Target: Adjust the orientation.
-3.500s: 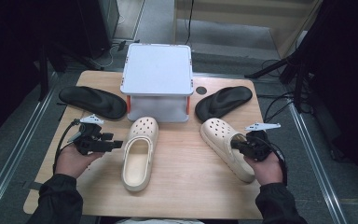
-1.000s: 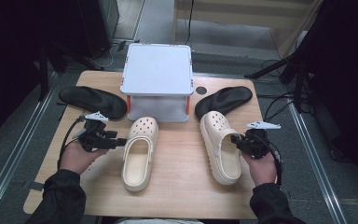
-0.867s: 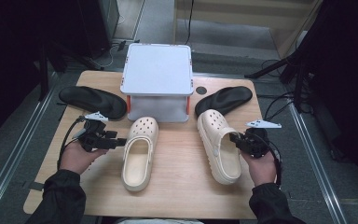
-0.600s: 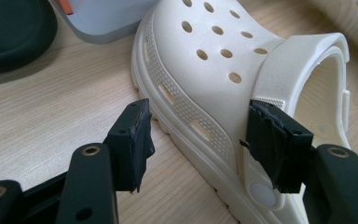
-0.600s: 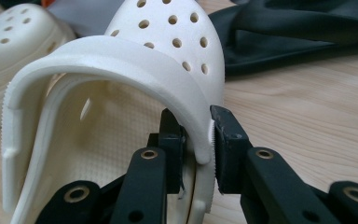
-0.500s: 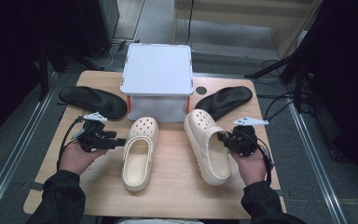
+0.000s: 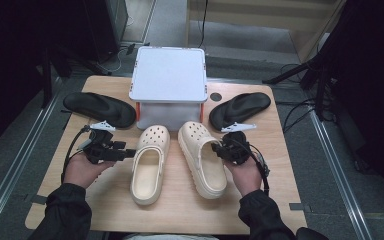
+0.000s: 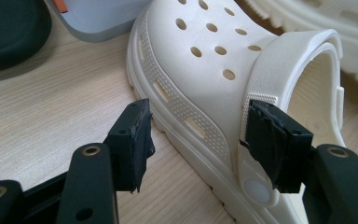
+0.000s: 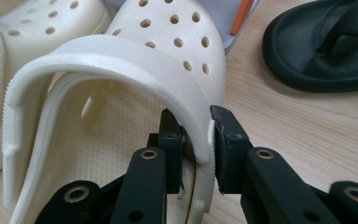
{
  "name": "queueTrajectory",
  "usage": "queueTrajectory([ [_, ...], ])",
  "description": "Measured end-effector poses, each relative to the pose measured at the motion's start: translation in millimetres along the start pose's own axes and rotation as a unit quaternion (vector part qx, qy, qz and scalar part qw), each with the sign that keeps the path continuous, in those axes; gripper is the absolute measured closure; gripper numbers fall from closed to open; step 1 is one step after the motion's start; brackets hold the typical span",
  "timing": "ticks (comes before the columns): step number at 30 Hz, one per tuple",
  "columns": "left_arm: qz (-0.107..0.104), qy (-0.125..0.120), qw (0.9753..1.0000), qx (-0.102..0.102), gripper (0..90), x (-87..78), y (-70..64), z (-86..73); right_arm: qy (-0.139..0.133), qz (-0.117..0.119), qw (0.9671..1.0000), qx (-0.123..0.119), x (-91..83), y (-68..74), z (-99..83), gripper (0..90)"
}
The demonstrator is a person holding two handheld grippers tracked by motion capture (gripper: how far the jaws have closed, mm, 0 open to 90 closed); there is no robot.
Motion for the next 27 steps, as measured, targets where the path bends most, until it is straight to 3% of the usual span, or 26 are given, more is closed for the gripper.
queueTrajectory([
  [4, 0.003, 0.003, 0.9999, 0.01, 46.9, 1.9, -0.7, -1.7, 0.014, -0.007, 0.9998, -0.01, 9.6, 7.3, 1.2, 76.2],
  [6, 0.002, 0.006, 1.0, 0.006, 52.3, 2.1, -0.2, -2.4, 0.016, -0.021, 0.9995, -0.016, 13.9, 13.1, 2.7, 75.6],
  [11, -0.008, 0.013, 0.9999, 0.002, 61.5, 1.9, 0.1, -4.2, 0.02, -0.028, 0.9992, -0.02, 17.8, 21.3, 4.5, 74.4],
  [13, -0.007, 0.021, 0.9997, 0.004, 70.2, 2.3, 0.8, -5.0, 0.025, -0.021, 0.9993, -0.016, 20.1, 27.9, 5.8, 72.2],
  [18, -0.02, 0.024, 0.9995, -0.005, 79.6, 1.5, 1.6, -5.4, 0.023, -0.011, 0.9993, -0.026, 23.5, 35.0, 6.8, 69.3],
  [19, -0.023, 0.025, 0.9994, -0.006, 86.4, 2.2, 0.8, -5.3, 0.018, 0.003, 0.9996, -0.022, 23.0, 35.3, 7.5, 66.8],
  [21, -0.027, 0.026, 0.9993, -0.006, 88.1, 2.9, 0.1, -5.1, 0.014, 0.011, 0.9997, -0.02, 22.2, 34.9, 7.9, 66.3],
  [22, -0.031, 0.03, 0.9991, -0.003, 90.0, 3.4, -0.1, -4.9, -0.002, 0.032, 0.9994, -0.013, 16.3, 33.4, 10.3, 62.3],
  [24, -0.03, 0.031, 0.9991, -0.002, 90.0, 4.3, -1.2, -4.6, -0.007, 0.038, 0.9992, -0.012, 13.7, 33.0, 11.1, 60.0],
  [25, -0.031, 0.034, 0.9989, 0.0, 90.0, 4.9, -1.1, -4.6, -0.012, 0.052, 0.9985, -0.016, 6.0, 32.5, 13.3, 55.1],
  [27, -0.028, 0.035, 0.999, 0.0, 90.0, 6.0, -1.1, -4.9, -0.018, 0.053, 0.9983, -0.019, 2.3, 32.5, 13.9, 55.1],
])
Point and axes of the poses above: each handheld gripper's, and its own axes: x roughly forward along the jaws, z roughly out of its top, y roughly to its left, the point moved 3 cm from there along x, roughly forward along the jaws, and after that the axes turned 9 degrees about -x, right-handed, at the moved point
